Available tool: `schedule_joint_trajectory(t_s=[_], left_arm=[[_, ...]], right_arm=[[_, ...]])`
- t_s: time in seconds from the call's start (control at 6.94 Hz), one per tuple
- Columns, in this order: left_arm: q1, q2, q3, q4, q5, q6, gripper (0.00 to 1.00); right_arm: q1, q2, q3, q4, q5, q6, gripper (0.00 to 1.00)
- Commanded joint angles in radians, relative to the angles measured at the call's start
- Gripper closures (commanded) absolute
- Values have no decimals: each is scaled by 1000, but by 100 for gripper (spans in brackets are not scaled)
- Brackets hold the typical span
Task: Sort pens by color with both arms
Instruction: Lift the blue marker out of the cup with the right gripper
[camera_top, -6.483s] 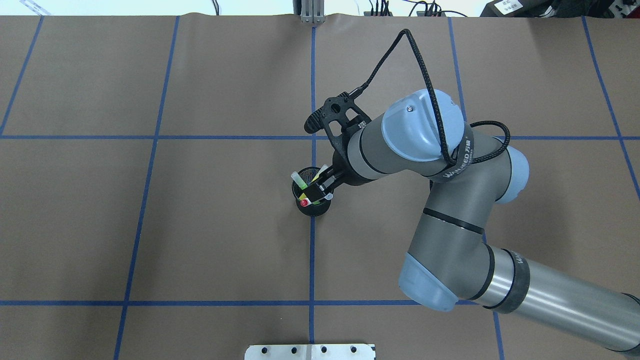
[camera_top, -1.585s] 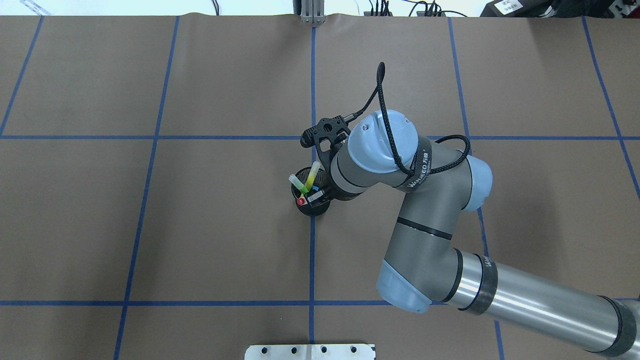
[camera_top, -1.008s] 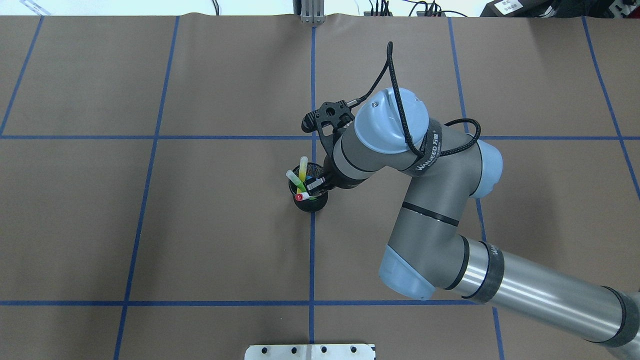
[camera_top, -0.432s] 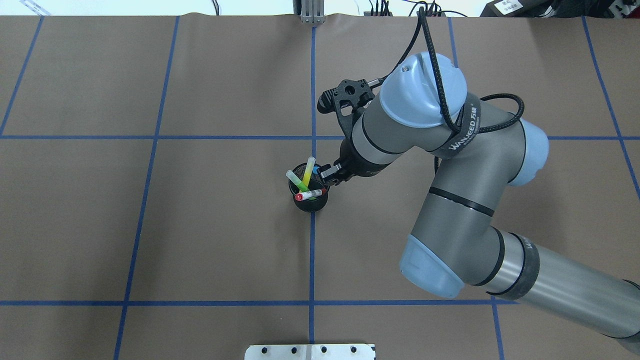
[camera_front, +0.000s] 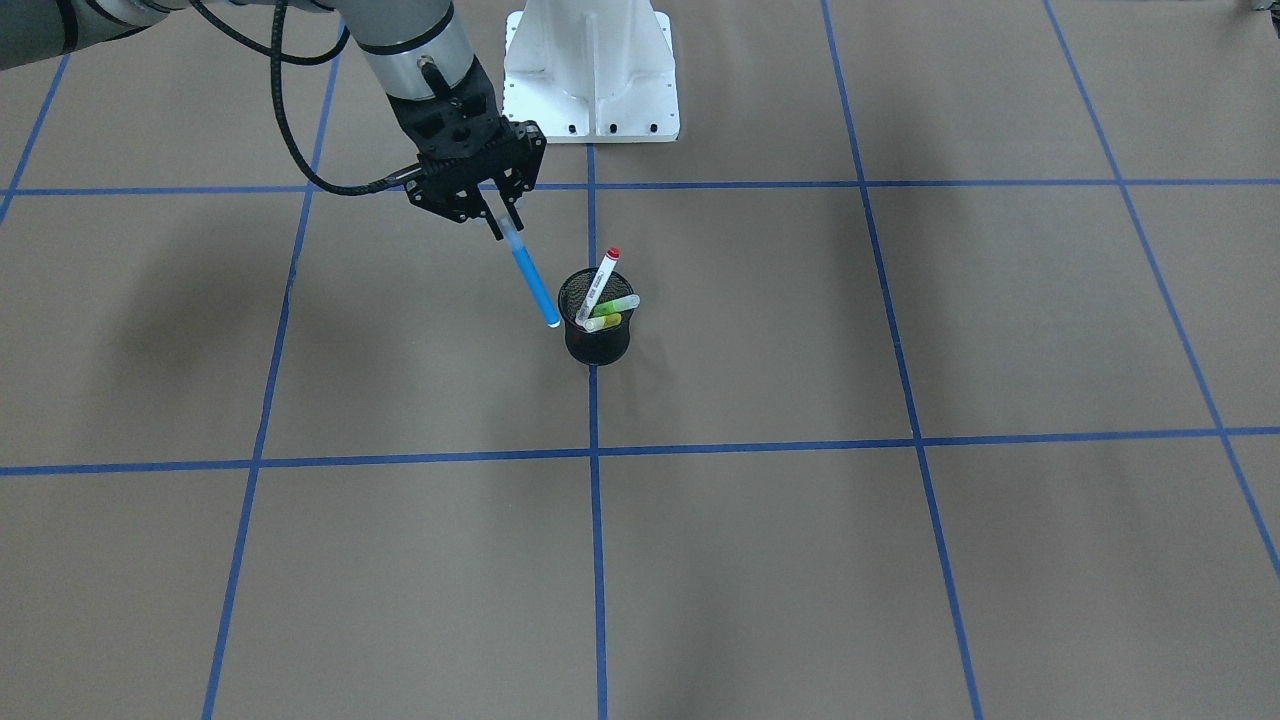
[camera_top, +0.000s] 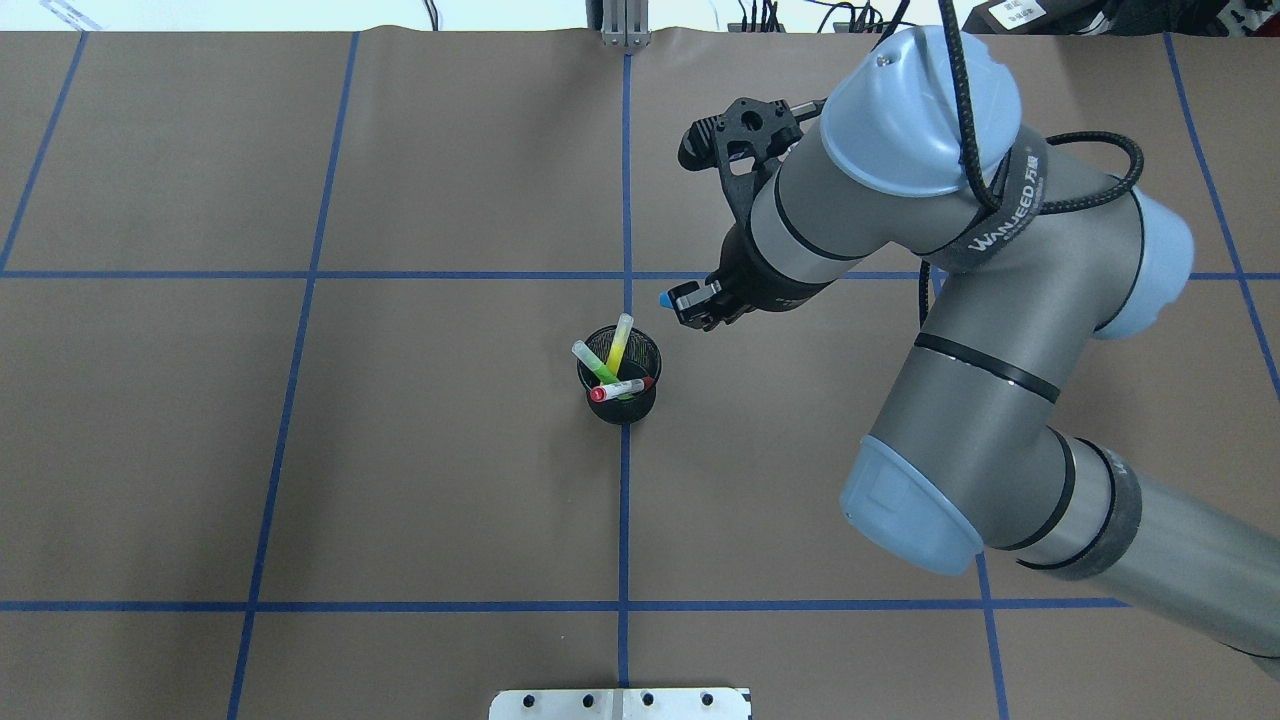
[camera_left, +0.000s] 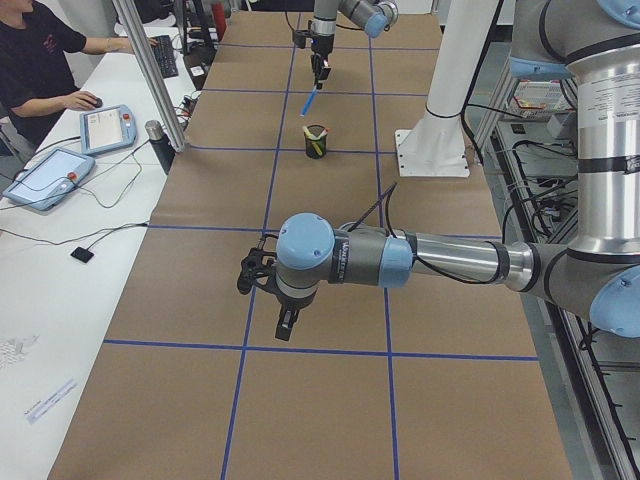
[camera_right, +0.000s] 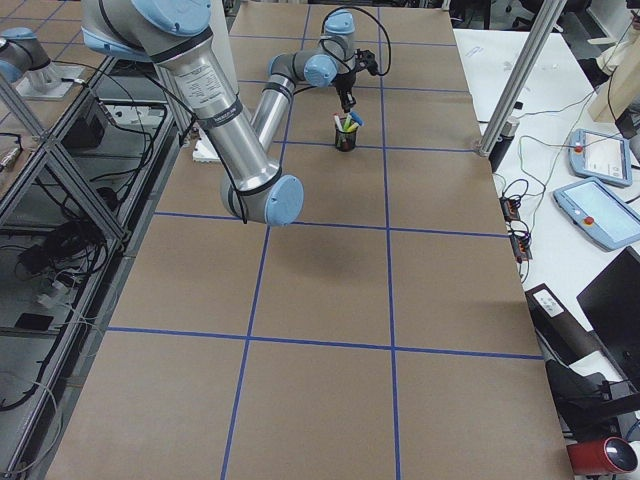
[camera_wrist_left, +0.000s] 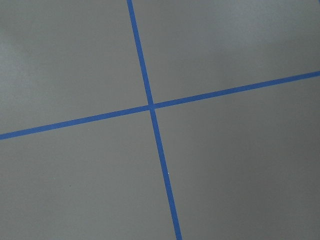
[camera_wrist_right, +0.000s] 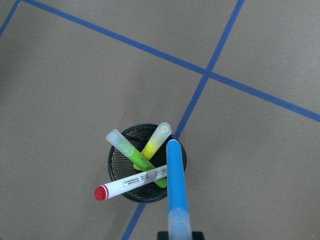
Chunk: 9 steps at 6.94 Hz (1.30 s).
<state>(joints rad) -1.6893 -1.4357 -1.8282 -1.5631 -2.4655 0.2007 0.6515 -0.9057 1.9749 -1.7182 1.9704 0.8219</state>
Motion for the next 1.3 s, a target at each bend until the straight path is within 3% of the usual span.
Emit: schedule_joint_trajectory(t_s=[0.0,0.58,0.86,1.15], left_arm=[[3,-3,-2,-9,-38,-64,1],[71,-92,-14,-14,-152,-275,1],[168,-207,-64,-14,-199,-589,1],[306,-349,-97,-14,-187,-888,1]], right_arm=[[10,34,-57,18,-94,89,83],[13,54,-318,257,-235,172,83],[13,105,-474,372,-263,210,84],[-1,108,-517,391,-293,218,84]])
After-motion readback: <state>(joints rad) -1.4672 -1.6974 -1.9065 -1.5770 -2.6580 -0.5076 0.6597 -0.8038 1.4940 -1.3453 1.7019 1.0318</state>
